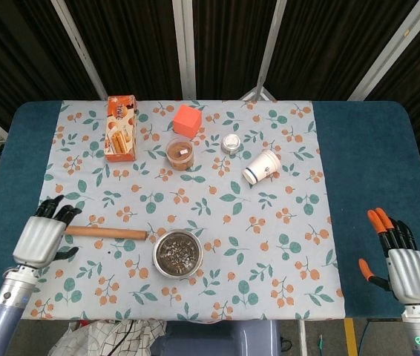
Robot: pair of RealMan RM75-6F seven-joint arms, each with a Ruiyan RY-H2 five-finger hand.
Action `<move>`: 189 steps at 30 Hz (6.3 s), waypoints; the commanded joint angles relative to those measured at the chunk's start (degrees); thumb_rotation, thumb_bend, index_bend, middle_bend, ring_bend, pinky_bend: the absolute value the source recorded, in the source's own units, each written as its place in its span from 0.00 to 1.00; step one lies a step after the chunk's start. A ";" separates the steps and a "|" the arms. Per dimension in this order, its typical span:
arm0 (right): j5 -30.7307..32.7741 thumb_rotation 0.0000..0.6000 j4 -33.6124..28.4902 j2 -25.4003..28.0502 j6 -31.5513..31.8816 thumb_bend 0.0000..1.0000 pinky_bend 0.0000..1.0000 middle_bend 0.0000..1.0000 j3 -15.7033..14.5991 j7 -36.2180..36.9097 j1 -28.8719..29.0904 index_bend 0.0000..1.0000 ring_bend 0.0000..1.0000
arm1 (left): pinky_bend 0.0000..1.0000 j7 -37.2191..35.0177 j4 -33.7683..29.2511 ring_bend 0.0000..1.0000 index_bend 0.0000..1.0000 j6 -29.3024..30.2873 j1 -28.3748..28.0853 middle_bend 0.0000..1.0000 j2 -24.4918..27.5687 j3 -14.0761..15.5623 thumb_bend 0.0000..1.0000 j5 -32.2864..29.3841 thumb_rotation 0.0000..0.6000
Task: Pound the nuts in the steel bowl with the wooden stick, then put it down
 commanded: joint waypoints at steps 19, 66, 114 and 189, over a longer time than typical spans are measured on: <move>0.40 1.00 -0.43 0.78 -0.57 0.37 0.00 0.00 0.03 2.63 0.08 0.00 0.00 | 0.35 18.84 8.08 0.28 0.38 -5.79 -10.42 0.40 -20.90 -3.06 0.32 -16.36 1.00; 0.86 1.00 -0.57 0.73 -0.61 0.37 0.00 0.00 0.21 2.47 0.01 0.00 0.00 | 0.59 21.78 10.90 0.54 0.65 -3.43 -15.88 0.70 -25.24 -0.27 0.75 -22.95 1.00; 2.19 1.00 -1.54 0.50 -0.78 0.37 0.00 0.00 0.59 1.31 -0.27 0.00 0.00 | 0.72 -28.02 -5.20 0.62 0.66 11.30 -16.12 0.79 -21.93 -2.88 0.85 16.16 1.00; 4.08 1.00 -1.93 0.10 -2.78 0.37 0.00 0.00 0.95 0.64 0.26 0.00 0.00 | 0.72 -68.04 36.66 0.62 0.66 17.82 -17.55 0.79 -40.57 1.79 0.84 18.79 1.00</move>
